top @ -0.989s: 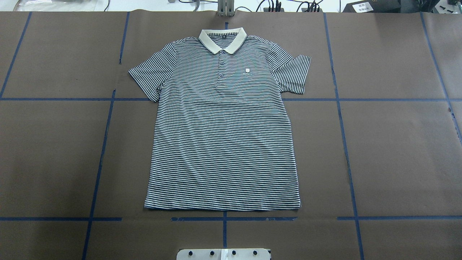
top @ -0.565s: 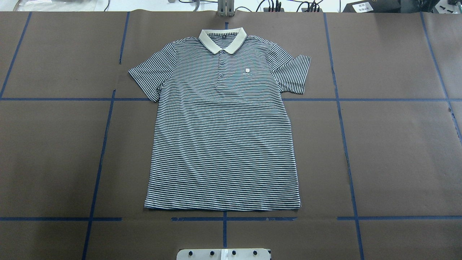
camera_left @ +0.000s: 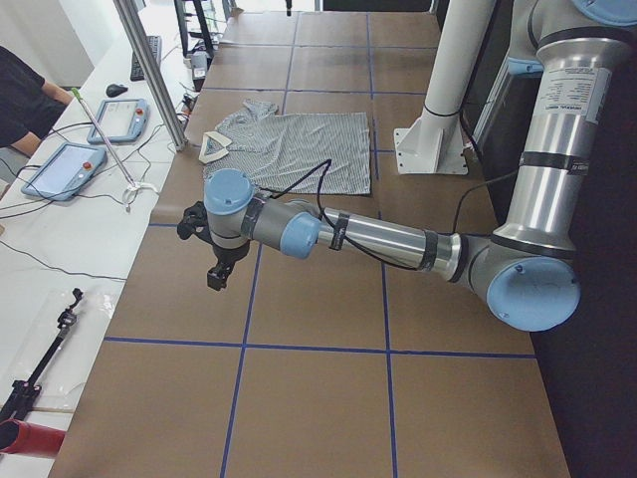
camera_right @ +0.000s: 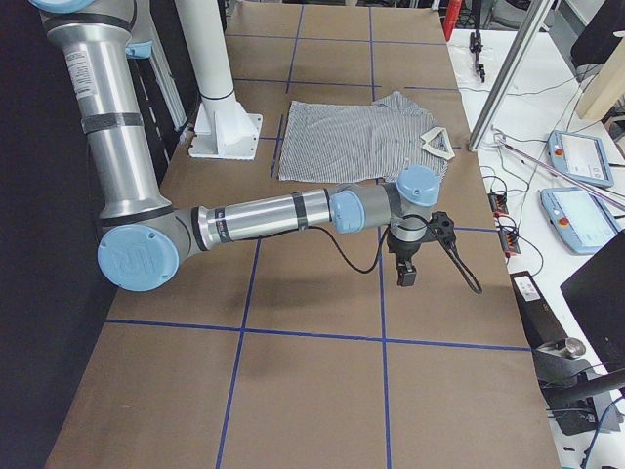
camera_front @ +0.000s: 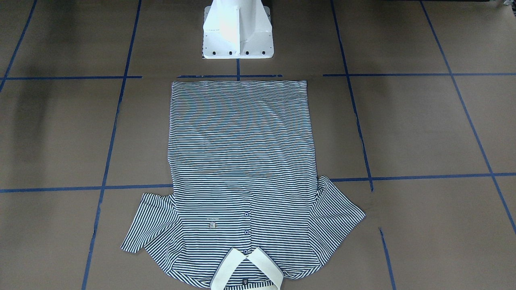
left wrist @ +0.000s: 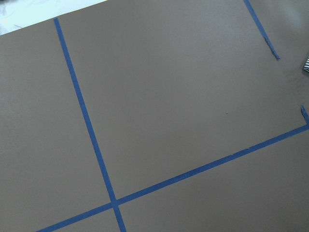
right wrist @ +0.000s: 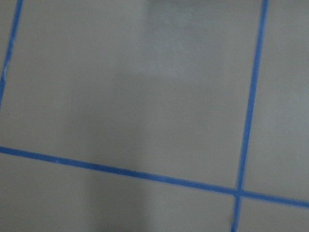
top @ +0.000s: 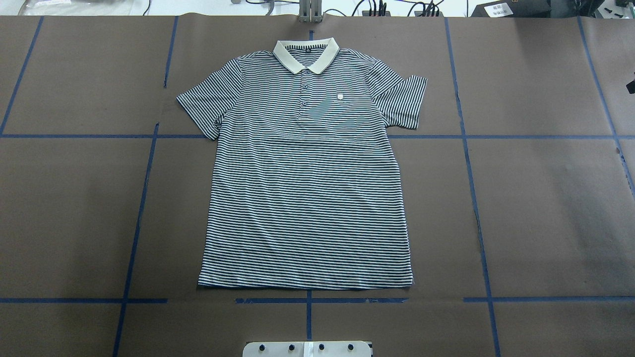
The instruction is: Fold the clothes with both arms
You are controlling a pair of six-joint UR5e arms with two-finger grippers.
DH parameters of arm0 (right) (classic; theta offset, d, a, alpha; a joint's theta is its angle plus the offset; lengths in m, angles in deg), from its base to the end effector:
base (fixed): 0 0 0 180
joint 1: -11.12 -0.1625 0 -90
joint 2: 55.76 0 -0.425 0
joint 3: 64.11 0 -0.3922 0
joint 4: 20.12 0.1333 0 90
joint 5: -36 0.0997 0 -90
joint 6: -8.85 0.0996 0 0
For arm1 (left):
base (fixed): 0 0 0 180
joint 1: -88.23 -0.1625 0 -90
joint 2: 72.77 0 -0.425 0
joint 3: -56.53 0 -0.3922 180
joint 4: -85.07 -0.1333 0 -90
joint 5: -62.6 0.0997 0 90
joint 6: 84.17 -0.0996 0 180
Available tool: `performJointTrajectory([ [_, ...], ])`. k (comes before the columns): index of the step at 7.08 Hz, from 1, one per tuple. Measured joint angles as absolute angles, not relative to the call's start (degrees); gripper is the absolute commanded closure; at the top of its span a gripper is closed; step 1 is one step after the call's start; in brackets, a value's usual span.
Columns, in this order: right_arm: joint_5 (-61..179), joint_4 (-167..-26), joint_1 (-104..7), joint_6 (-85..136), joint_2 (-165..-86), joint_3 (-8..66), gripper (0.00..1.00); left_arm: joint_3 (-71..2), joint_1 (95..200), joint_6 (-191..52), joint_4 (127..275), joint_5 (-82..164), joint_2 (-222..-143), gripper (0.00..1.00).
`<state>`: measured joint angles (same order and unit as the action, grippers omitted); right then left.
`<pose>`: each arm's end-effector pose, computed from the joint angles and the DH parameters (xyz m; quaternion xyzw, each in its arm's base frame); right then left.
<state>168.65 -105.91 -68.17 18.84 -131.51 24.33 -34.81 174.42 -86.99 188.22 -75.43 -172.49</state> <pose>-0.0476 -0.6056 0.5294 0.0700 -0.3784 -0.0592 0.9211 -0.0209 -0.5776 0.5260 0.1881 0.3996 0.1368 0.8867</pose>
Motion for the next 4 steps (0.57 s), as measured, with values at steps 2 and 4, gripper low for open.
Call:
performJointTrajectory([
  [2, 165.31, -86.58, -51.82, 44.37, -117.89, 11.60, 0.00, -29.52, 170.36, -80.58, 196.10, -72.32, -177.92, 0.00],
  [4, 162.77, -80.43, -47.00, 52.73, -114.86, 8.67, 0.00, -28.79, 167.84, -75.80, 197.42, -69.66, -180.18, 0.00],
])
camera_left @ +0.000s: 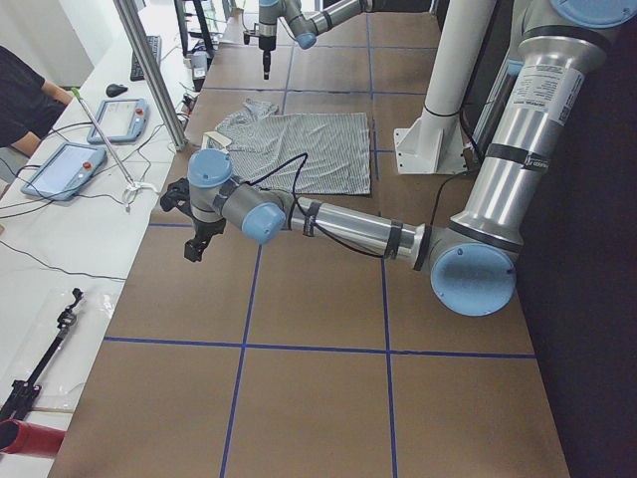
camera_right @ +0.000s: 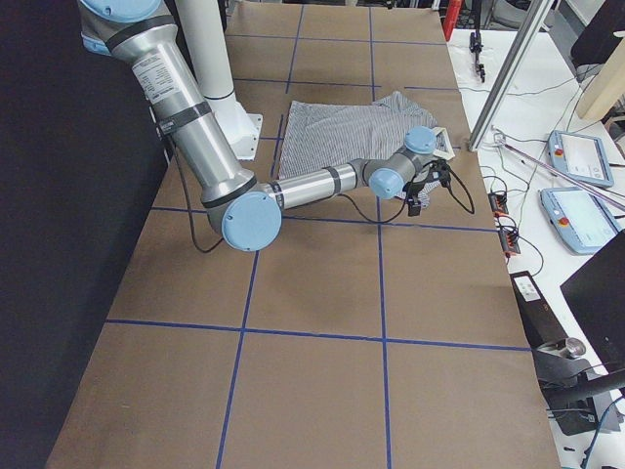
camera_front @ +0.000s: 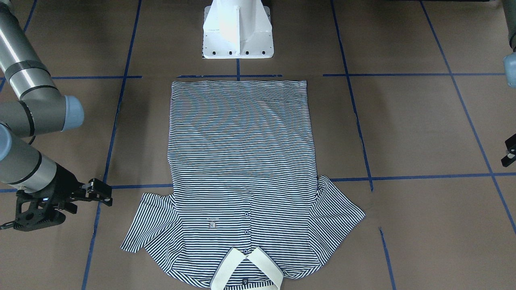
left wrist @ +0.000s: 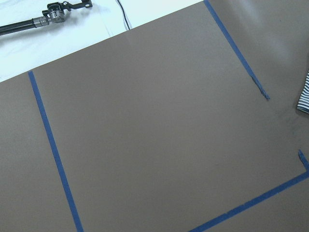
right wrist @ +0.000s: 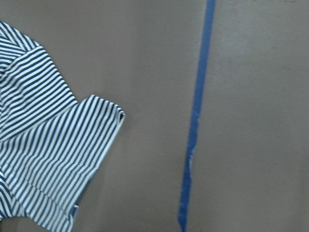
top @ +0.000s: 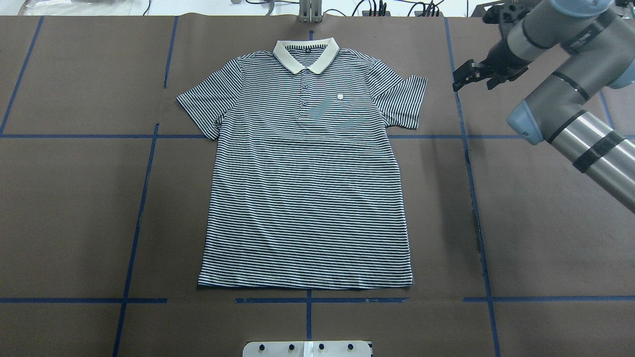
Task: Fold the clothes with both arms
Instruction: 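Move the right gripper over the shirt's shoulder and sleeve nearest it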
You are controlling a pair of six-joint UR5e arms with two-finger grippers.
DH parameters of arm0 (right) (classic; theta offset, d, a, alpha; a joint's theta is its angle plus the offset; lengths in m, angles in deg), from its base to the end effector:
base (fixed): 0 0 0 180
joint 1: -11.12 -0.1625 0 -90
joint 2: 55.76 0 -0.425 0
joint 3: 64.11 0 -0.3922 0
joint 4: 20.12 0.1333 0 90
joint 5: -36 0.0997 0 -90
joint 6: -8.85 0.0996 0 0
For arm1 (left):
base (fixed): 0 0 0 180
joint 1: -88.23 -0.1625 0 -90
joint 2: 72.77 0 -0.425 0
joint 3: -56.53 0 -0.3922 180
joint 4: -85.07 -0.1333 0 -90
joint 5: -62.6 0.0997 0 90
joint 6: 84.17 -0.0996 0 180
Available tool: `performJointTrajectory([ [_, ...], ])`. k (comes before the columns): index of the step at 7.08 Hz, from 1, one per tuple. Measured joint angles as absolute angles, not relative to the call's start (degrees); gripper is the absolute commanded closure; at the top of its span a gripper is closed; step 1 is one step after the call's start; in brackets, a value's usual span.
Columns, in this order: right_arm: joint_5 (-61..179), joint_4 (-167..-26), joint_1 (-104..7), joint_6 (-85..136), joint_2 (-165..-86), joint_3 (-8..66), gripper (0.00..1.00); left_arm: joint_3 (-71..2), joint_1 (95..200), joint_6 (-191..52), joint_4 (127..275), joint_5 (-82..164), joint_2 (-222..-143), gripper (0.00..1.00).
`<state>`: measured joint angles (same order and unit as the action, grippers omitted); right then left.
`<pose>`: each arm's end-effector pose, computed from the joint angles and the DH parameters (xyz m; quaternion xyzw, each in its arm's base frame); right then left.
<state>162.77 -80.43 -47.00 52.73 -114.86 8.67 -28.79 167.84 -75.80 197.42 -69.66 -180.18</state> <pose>-0.3212 -0.6559 0.4240 0.0968 -0.4466 -0.0237 0.8892 0.0491 -0.6352 0.4846 0.2213 0.3849 0.1243 0.8873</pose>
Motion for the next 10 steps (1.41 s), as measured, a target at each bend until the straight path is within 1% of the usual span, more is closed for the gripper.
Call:
performJointTrajectory([
  [5, 161.76, -79.77, -46.56, 53.92, -113.94, 8.05, 0.00, -28.98, 167.16, -74.38, 197.55, -69.31, -180.99, 0.00],
  [6, 160.30, -79.94, -46.47, 53.93, -112.46, 6.35, 0.00, -28.95, 166.66, -72.77, 197.54, -69.28, -181.65, 0.00],
  [8, 157.27, -79.87, -46.22, 53.82, -106.48, -1.42, 0.01, -28.95, 164.85, -68.52, 197.57, -69.11, -183.00, 0.00],
  [10, 155.15, -78.47, -45.13, 53.77, -102.49, -7.75, 0.05, -29.03, 164.25, -67.51, 197.57, -69.08, -183.51, 0.00],
])
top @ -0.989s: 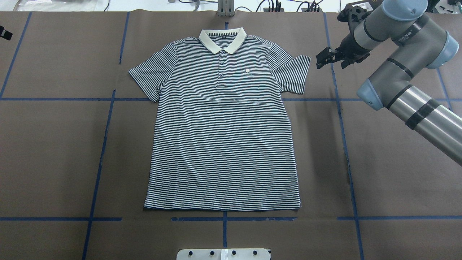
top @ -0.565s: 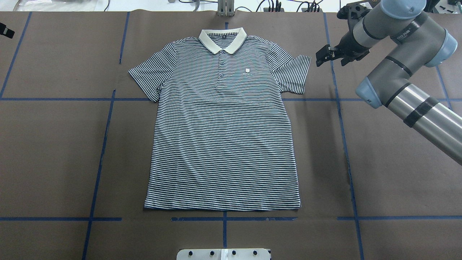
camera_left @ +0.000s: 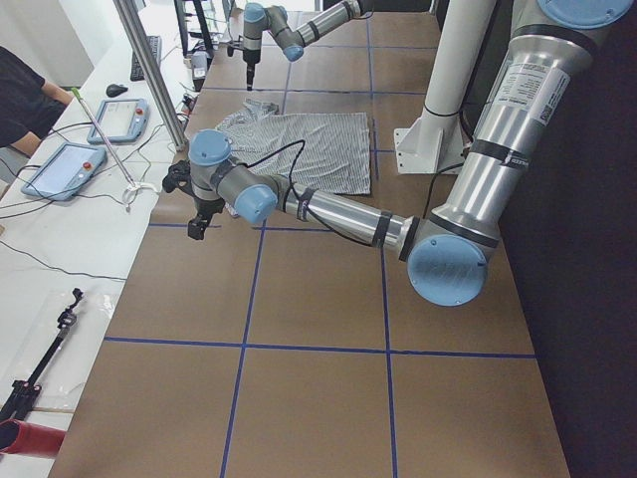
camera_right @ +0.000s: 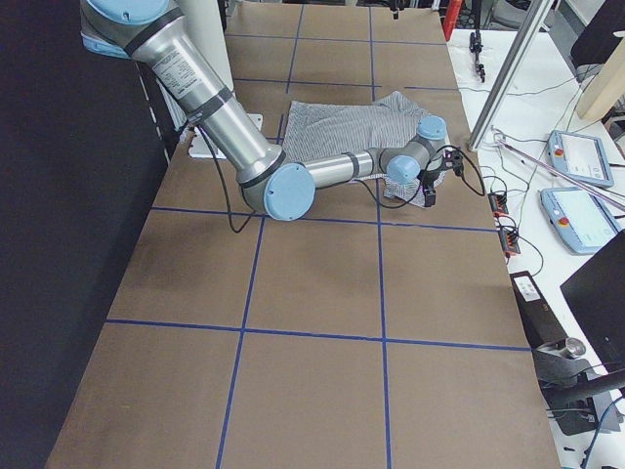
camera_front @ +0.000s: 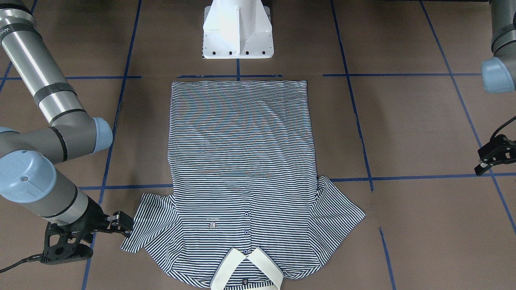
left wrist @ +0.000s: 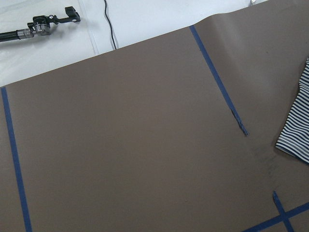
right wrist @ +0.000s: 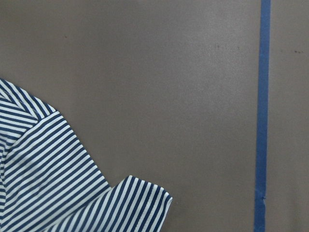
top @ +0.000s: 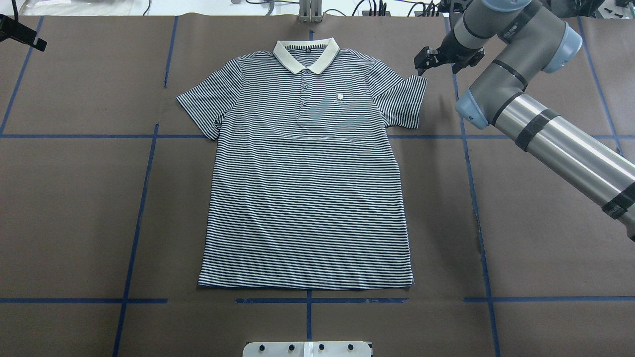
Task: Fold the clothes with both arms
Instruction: 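Move the right gripper over the shirt's shoulder and sleeve nearest it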
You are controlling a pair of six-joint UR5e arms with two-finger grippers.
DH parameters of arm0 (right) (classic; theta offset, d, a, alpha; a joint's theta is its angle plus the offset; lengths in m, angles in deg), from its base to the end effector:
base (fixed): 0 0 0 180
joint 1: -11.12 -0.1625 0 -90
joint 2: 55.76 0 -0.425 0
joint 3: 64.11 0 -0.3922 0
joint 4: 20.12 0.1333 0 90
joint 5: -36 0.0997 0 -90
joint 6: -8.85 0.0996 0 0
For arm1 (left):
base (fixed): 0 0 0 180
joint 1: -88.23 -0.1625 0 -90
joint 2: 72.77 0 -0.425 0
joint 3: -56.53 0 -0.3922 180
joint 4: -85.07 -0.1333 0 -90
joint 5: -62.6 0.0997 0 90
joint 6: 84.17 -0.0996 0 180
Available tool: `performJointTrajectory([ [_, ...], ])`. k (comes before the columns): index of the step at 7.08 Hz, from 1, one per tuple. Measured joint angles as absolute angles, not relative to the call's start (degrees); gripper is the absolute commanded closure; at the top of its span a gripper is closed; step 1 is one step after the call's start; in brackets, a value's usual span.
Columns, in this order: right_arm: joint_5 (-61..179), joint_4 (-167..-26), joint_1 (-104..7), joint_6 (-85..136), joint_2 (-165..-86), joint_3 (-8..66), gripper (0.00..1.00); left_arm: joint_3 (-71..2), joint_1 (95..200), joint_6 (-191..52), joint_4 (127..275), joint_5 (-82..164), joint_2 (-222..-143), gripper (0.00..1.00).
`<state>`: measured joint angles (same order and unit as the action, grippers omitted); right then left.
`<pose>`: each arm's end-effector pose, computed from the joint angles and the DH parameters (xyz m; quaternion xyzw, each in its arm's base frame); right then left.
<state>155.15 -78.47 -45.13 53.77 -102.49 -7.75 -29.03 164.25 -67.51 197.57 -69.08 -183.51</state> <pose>-0.3797 -0.7208 0.4059 0.1146 -0.3984 -0.0001 0.9100 0.0922 -0.6482 0.4454 0.2107 0.4057 0.0975 0.8840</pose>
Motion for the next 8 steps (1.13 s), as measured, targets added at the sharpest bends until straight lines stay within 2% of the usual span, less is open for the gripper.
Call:
performJointTrajectory([
  [2, 154.52, -76.50, -43.90, 53.82, -101.59, -10.62, 0.15, -29.00, 164.18, -67.39, 197.57, -69.08, -183.71, 0.00],
  [6, 154.23, -76.19, -43.07, 53.67, -98.91, -15.35, 0.17, -29.19, 164.17, -67.38, 197.57, -69.11, -183.81, 0.00],
  [7, 153.91, -76.17, -42.87, 53.60, -98.39, -16.30, 0.21, -29.27, 164.17, -67.38, 197.57, -69.13, -183.79, 0.00],
  [8, 153.37, -76.15, -42.70, 53.56, -98.18, -16.82, 0.34, -29.31, 164.17, -67.38, 197.57, -69.14, -183.78, 0.00],
])
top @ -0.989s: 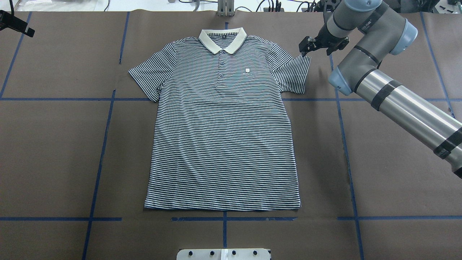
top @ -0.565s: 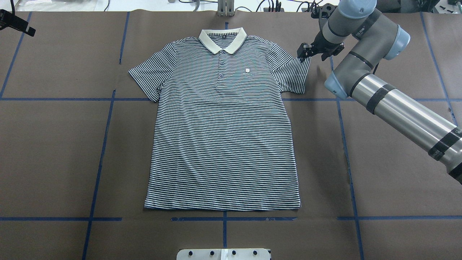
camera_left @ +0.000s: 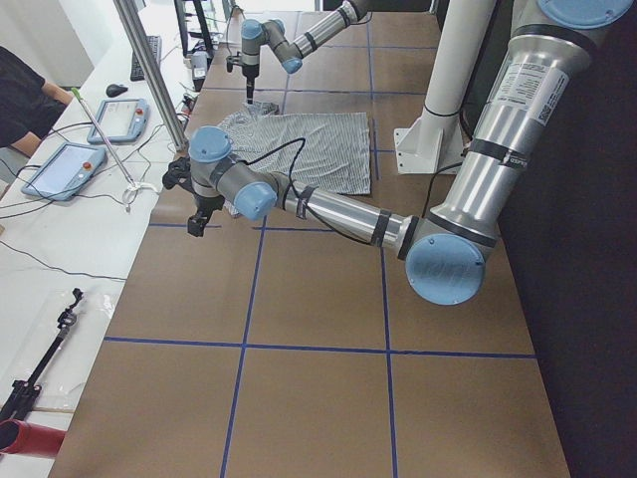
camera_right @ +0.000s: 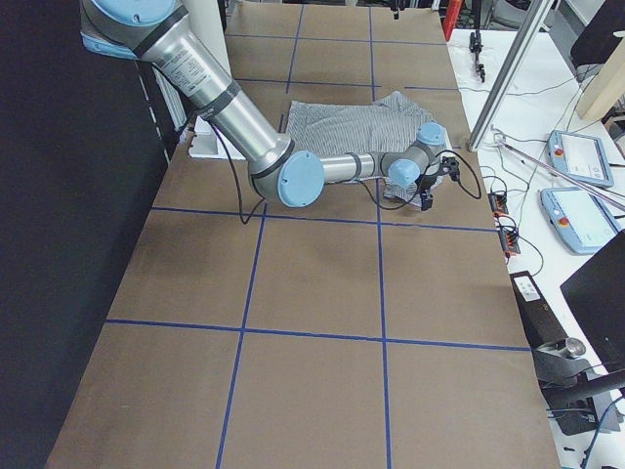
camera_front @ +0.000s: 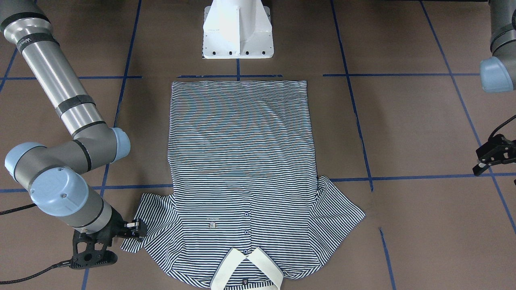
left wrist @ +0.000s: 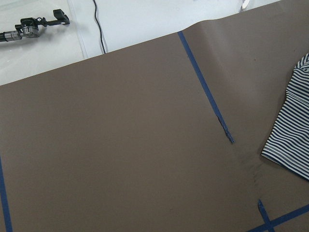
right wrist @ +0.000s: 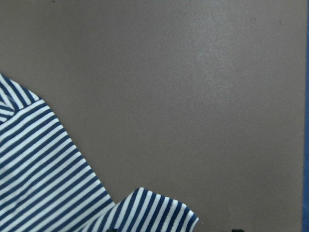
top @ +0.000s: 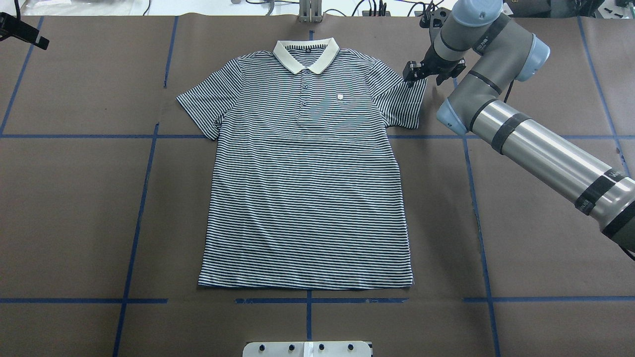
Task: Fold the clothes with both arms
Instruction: 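Move the right gripper over the shirt's shoulder and sleeve nearest it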
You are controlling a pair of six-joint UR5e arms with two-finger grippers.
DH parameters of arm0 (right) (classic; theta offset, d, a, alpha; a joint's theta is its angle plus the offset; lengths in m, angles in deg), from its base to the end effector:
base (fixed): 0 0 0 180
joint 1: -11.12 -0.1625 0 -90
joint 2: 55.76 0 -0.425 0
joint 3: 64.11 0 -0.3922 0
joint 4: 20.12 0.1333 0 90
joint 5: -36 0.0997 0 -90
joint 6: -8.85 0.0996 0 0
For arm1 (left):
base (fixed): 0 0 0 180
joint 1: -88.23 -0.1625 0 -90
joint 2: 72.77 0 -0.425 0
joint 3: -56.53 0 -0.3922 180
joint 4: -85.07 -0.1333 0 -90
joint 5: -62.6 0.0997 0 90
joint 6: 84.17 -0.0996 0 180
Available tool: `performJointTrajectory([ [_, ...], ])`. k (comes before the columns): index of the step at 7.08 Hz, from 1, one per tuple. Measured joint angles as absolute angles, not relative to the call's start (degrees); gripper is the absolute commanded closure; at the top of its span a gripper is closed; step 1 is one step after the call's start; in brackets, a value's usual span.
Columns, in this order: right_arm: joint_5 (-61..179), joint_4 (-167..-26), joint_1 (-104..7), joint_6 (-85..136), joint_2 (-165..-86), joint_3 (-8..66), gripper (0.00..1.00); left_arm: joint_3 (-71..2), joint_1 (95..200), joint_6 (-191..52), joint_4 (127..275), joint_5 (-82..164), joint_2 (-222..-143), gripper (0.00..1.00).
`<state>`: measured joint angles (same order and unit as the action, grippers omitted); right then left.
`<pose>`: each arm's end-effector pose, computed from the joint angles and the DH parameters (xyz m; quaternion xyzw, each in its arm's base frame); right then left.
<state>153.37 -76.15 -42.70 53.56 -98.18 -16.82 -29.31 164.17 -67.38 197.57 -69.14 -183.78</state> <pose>-0.4239 -0.7278 0.4223 0.1011 -0.3794 -0.0103 0.9196 0.0934 -0.6487 0.4398 0.2140 0.4070 0.0990 0.8824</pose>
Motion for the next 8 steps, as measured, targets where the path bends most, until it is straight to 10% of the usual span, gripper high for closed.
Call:
performJointTrajectory([
  [4, 153.00, -76.18, -42.59, 53.48, -98.03, -17.32, 0.99, -29.34, 164.17, -67.46, 197.49, -69.21, -183.83, 0.00],
  [8, 153.34, -76.19, -42.59, 52.41, -97.01, -17.42, 1.00, -29.34, 164.17, -67.39, 197.49, -69.18, -184.22, 0.00],
])
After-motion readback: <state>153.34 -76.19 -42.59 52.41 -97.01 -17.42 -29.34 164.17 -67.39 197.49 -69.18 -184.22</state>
